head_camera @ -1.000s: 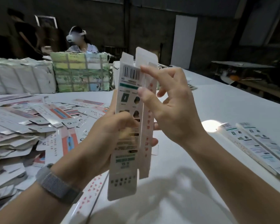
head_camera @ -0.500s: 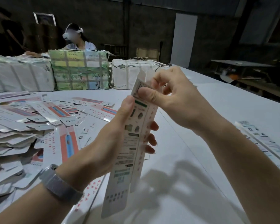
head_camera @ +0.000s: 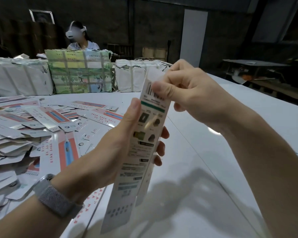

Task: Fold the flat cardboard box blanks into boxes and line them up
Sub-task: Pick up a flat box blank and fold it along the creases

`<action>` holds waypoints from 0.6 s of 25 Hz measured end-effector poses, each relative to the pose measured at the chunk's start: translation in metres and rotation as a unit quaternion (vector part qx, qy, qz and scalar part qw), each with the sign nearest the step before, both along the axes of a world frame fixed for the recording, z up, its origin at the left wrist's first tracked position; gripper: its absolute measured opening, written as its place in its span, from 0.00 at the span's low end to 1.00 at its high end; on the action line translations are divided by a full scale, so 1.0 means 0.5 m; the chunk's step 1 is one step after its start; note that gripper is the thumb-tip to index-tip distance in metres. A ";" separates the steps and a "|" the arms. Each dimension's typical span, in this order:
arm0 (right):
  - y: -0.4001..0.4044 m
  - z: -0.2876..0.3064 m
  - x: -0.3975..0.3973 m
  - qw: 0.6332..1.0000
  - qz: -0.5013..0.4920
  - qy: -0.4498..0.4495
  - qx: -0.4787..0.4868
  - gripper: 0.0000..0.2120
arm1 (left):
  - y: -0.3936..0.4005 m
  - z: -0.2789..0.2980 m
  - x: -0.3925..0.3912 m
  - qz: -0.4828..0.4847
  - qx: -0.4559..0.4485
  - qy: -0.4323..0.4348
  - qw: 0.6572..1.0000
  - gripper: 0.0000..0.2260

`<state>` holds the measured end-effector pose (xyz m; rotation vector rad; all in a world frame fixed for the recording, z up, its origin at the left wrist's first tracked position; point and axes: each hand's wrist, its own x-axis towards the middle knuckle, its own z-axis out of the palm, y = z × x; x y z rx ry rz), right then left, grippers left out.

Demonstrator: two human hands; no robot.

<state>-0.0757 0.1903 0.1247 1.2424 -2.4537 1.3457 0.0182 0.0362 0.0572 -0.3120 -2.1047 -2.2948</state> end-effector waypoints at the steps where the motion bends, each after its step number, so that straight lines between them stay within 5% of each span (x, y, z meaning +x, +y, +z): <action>1: 0.001 0.000 0.000 1.000 0.002 0.004 -0.020 0.24 | 0.003 0.002 -0.001 0.015 0.008 0.008 1.000 0.33; 7: -0.041 -0.045 0.011 0.976 -0.006 -0.001 -0.216 0.07 | 0.005 0.006 -0.004 0.074 0.030 0.097 0.992 0.23; 11: -0.082 -0.096 0.033 0.960 0.048 -0.071 -0.268 0.21 | 0.005 0.000 -0.012 0.104 0.052 0.178 0.977 0.24; 15: -0.098 -0.117 0.038 0.955 0.063 -0.078 -0.280 0.17 | -0.007 -0.009 -0.021 0.105 0.045 0.205 0.972 0.22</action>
